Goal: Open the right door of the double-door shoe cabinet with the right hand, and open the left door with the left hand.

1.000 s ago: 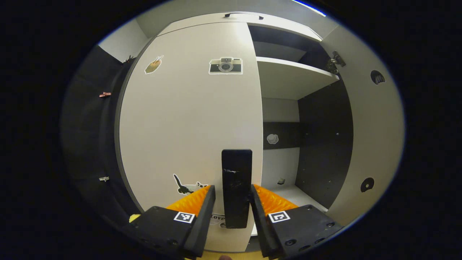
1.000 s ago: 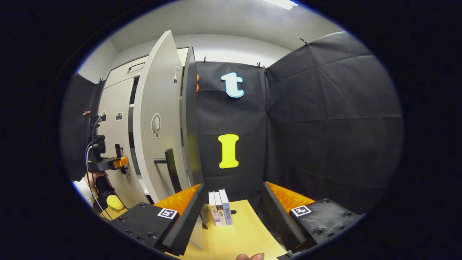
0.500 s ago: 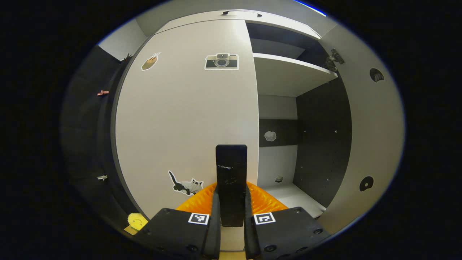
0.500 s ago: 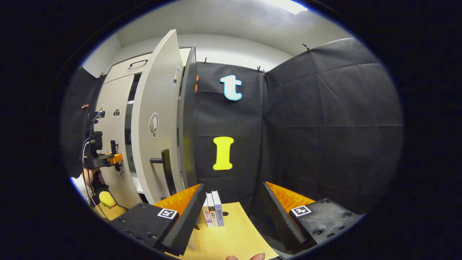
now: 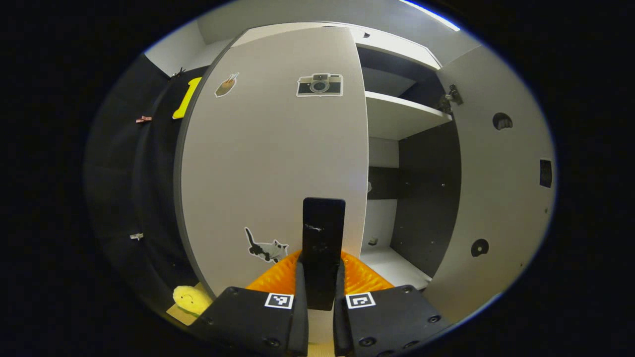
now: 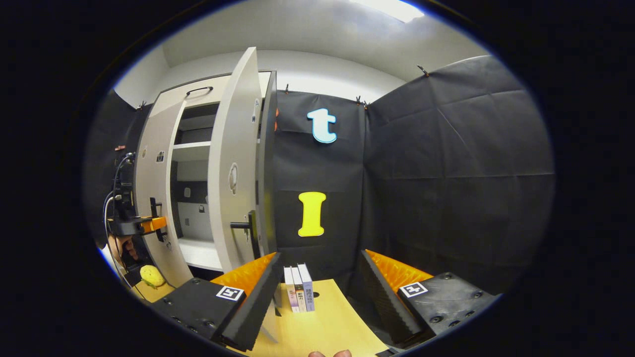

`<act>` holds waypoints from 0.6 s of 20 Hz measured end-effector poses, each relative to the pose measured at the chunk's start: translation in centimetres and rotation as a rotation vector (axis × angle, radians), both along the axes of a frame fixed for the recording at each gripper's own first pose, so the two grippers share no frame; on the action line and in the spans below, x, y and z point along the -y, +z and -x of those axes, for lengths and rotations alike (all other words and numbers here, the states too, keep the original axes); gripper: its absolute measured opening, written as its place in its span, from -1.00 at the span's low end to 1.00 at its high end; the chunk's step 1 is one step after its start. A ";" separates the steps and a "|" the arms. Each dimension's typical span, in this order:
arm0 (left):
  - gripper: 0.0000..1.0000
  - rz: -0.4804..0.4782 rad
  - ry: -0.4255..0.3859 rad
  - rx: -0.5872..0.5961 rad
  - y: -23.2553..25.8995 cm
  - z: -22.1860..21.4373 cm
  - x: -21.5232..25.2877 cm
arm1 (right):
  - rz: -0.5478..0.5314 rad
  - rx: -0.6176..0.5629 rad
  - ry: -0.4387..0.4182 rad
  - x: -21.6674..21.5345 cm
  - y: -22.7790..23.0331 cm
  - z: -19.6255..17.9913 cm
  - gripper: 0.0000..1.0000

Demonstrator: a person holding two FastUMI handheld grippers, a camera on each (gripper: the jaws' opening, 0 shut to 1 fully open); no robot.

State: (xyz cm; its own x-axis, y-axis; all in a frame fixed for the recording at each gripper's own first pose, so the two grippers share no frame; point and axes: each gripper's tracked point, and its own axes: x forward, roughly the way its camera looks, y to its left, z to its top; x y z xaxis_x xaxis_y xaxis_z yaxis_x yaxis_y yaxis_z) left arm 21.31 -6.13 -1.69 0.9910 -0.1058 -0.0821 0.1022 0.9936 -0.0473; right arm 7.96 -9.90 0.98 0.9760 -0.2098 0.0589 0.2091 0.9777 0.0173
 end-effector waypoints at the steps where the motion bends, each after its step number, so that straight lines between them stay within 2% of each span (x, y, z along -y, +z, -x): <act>1: -0.51 0.009 -0.008 -0.009 -0.1 0.2 -0.2 | 0.005 -0.002 0.003 -0.3 -0.1 0.1 0.96; 12: -0.57 0.018 -0.063 -0.040 -0.2 2.7 -2.5 | 0.028 -0.008 0.020 -6.2 -0.5 1.5 0.97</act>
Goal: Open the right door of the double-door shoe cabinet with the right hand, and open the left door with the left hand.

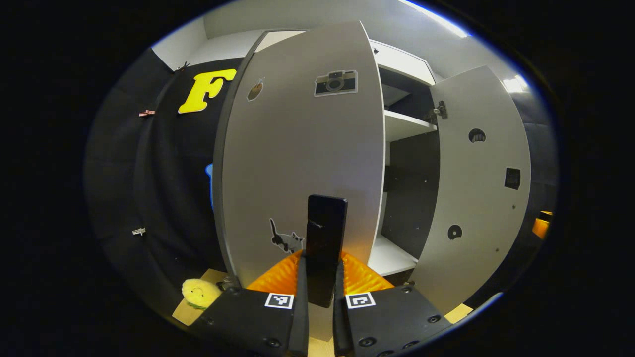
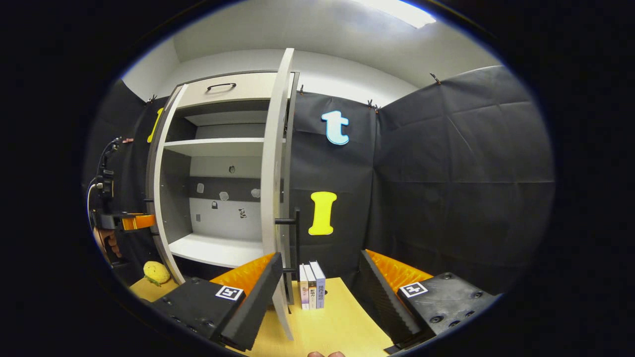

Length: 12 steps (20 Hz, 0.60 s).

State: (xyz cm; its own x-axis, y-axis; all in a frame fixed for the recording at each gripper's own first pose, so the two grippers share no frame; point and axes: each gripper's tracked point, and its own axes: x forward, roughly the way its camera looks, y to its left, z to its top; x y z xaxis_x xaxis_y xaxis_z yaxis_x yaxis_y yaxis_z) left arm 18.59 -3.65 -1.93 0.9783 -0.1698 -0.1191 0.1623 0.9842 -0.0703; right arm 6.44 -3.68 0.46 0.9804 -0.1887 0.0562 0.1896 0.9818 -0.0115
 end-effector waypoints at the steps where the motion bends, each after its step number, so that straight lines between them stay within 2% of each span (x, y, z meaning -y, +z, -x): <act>1: -0.53 0.002 -0.001 0.000 0.1 0.2 -0.2 | -0.005 0.001 0.006 -0.5 0.0 0.0 0.97; 12: -0.53 0.024 0.003 0.007 0.2 2.1 -2.7 | 0.006 -0.020 0.082 -5.3 -0.5 -1.0 0.97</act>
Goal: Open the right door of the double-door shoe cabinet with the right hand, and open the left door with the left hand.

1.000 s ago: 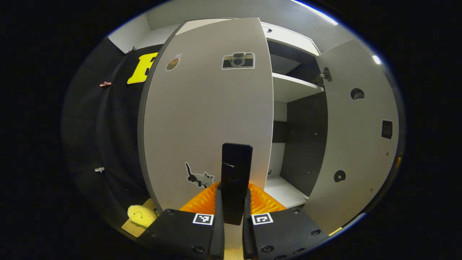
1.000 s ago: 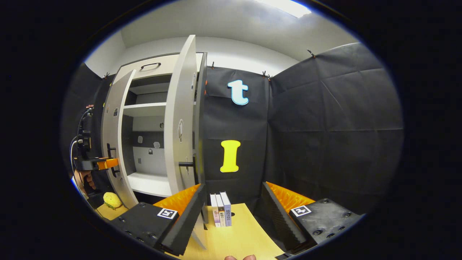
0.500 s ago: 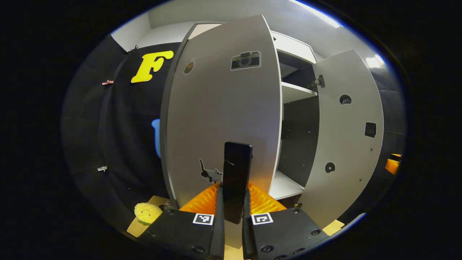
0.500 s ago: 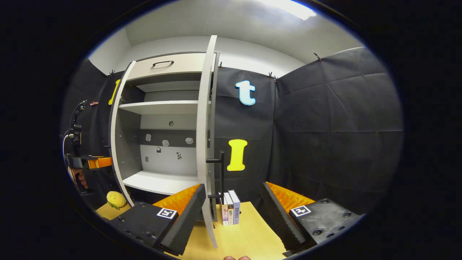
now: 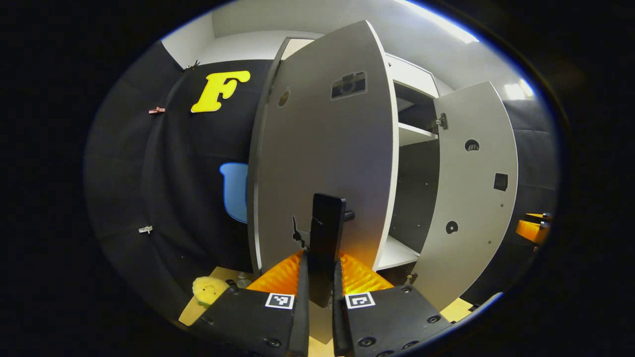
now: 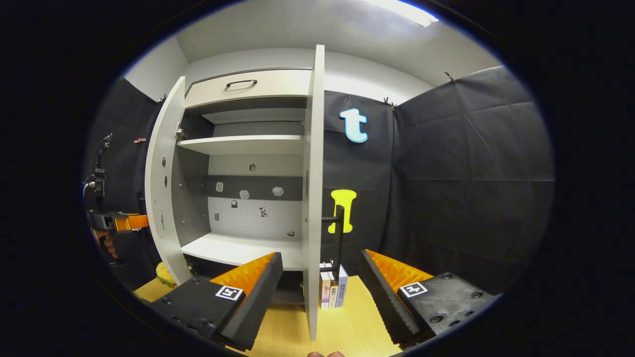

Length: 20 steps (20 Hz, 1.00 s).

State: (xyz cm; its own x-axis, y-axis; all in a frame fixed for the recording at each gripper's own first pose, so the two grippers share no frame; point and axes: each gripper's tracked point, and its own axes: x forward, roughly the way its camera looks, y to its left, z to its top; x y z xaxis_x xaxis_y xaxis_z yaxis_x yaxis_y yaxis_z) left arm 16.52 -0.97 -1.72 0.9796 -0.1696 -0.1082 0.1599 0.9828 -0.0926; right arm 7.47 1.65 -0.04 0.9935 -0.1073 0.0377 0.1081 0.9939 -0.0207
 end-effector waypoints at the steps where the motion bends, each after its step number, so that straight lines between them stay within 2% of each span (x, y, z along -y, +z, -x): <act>1: -0.53 -0.001 0.001 -0.001 0.0 0.1 -0.2 | 0.003 0.002 0.003 -0.3 0.1 0.0 0.97; 8: -0.53 -0.006 0.024 0.002 0.0 0.7 -1.6 | -0.015 -0.001 0.020 -1.4 -0.1 -0.1 0.94; 9: -0.48 -0.003 0.027 0.002 0.0 0.7 -1.8 | -0.014 -0.003 0.023 -1.6 -0.1 -0.1 0.94; 14: -0.61 -0.014 -0.010 -0.005 -0.5 1.1 -2.3 | -0.007 -0.011 0.040 -2.7 -0.2 0.0 0.93; 16: -0.50 -0.025 -0.014 -0.001 -0.6 1.1 -2.6 | -0.004 -0.016 0.053 -3.4 -0.3 -0.1 0.93; 17: -0.55 -0.024 -0.014 -0.001 -0.5 1.1 -2.7 | 0.003 -0.019 0.059 -3.8 -0.4 -0.1 0.93; 20: -0.56 -0.013 -0.007 0.001 -0.5 1.3 -3.0 | 0.022 -0.027 0.069 -4.5 -0.6 -0.1 0.94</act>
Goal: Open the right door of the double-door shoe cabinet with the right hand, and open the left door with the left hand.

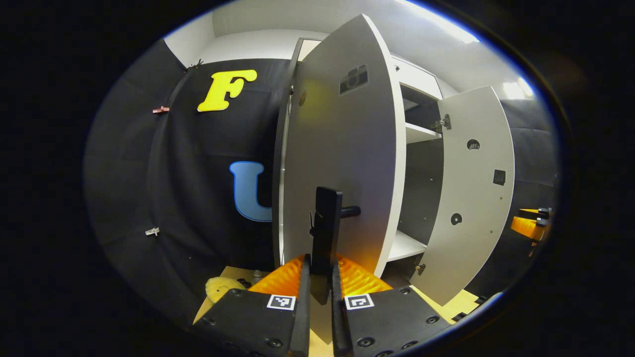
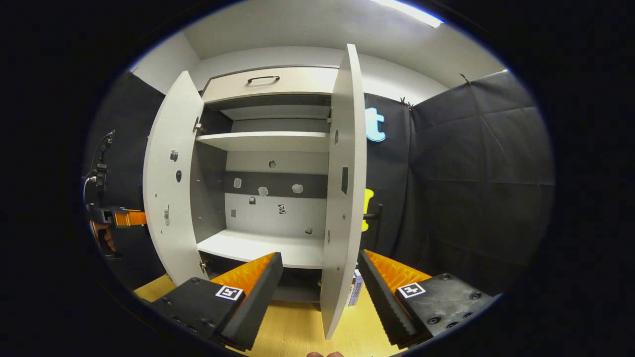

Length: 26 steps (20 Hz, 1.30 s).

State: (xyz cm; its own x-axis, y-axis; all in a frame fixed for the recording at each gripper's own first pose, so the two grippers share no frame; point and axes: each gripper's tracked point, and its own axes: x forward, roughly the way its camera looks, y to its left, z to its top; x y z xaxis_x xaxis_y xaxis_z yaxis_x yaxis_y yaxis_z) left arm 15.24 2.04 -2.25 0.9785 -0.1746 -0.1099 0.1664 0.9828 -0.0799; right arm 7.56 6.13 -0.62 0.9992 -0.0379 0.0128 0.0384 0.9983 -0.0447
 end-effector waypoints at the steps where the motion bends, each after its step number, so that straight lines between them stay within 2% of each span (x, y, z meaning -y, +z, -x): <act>1: -0.56 0.002 0.003 0.001 0.0 0.0 -0.1 | 0.003 -0.002 0.002 -0.2 -0.1 0.0 0.93; 4: -0.57 -0.002 0.015 0.003 0.0 0.0 -0.7 | -0.003 -0.008 0.004 -0.6 -0.3 -0.4 0.94; 5: -0.64 -0.004 0.022 0.004 0.0 0.1 -0.9 | -0.007 -0.010 0.007 -0.7 -0.3 -0.4 0.96; 7: -0.56 -0.011 0.045 0.003 -0.1 -0.1 -1.7 | -0.009 -0.009 0.013 -0.9 -0.2 -0.7 0.96; 10: -0.57 -0.030 0.080 0.005 -0.2 -0.2 -3.5 | -0.004 -0.006 0.021 -1.4 -0.1 -1.0 0.96; 11: -0.70 -0.042 0.107 0.013 -0.2 -0.7 -4.7 | -0.004 -0.008 0.026 -1.7 -0.2 -1.2 0.96; 14: -0.87 -0.015 0.055 0.022 -0.3 -0.8 -5.1 | -0.018 -0.020 0.038 -2.3 -0.7 -1.6 0.96; 17: -0.75 0.008 -0.009 0.027 -0.2 -0.8 -4.4 | -0.045 -0.026 0.050 -2.6 -0.7 -2.0 0.96; 22: -0.71 0.012 0.011 0.023 -0.4 -0.7 -4.9 | -0.033 -0.025 0.054 -2.8 -0.6 -2.0 0.96; 25: -0.78 -0.002 0.029 0.014 -0.5 -0.6 -5.0 | -0.037 -0.026 0.054 -2.5 -0.7 -1.7 0.96; 26: -0.88 -0.005 0.038 0.012 -0.5 -0.6 -5.1 | -0.038 -0.026 0.051 -2.3 -0.7 -1.7 0.96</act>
